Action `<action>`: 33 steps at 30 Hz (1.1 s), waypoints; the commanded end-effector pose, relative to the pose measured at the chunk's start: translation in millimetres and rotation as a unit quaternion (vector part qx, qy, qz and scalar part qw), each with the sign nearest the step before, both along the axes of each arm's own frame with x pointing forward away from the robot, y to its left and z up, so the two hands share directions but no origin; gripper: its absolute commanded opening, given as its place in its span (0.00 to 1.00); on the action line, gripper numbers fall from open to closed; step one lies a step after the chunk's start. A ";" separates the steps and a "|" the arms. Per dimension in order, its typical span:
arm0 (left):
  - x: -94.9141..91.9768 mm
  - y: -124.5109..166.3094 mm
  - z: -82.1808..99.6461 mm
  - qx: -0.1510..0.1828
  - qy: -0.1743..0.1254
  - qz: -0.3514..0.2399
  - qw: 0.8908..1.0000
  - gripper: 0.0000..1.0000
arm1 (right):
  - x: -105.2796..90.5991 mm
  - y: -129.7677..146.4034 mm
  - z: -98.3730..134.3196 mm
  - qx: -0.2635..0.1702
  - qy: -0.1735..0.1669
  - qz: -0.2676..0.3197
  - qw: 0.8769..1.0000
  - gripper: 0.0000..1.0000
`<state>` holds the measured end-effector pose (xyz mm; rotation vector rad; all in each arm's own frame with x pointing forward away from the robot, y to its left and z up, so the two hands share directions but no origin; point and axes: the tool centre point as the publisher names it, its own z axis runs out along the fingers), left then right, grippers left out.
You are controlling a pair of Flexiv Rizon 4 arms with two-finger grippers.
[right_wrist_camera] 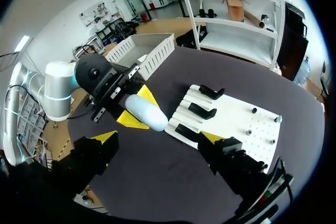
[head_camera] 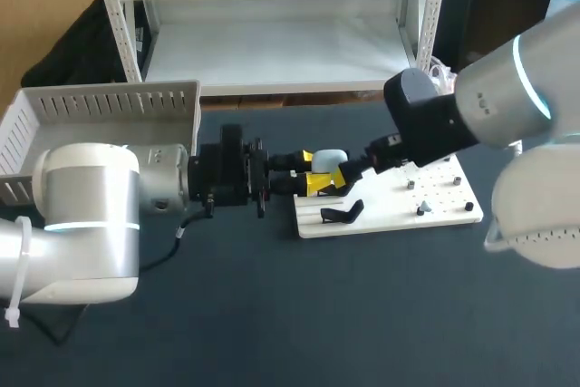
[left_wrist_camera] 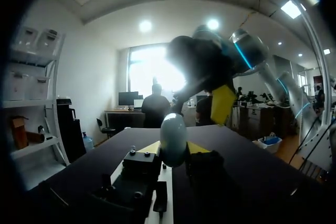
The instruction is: Pick up each earbud case from the left stands, insert the matching earbuds, close the lid, and place the case in the box.
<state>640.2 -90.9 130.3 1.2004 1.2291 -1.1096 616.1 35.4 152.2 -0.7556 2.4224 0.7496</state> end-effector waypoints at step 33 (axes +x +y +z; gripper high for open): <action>-0.4 0.1 -0.9 -0.002 -0.001 0.002 1.000 0.00 | 27.4 0.9 1.9 -0.002 0.002 -0.020 1.000 1.00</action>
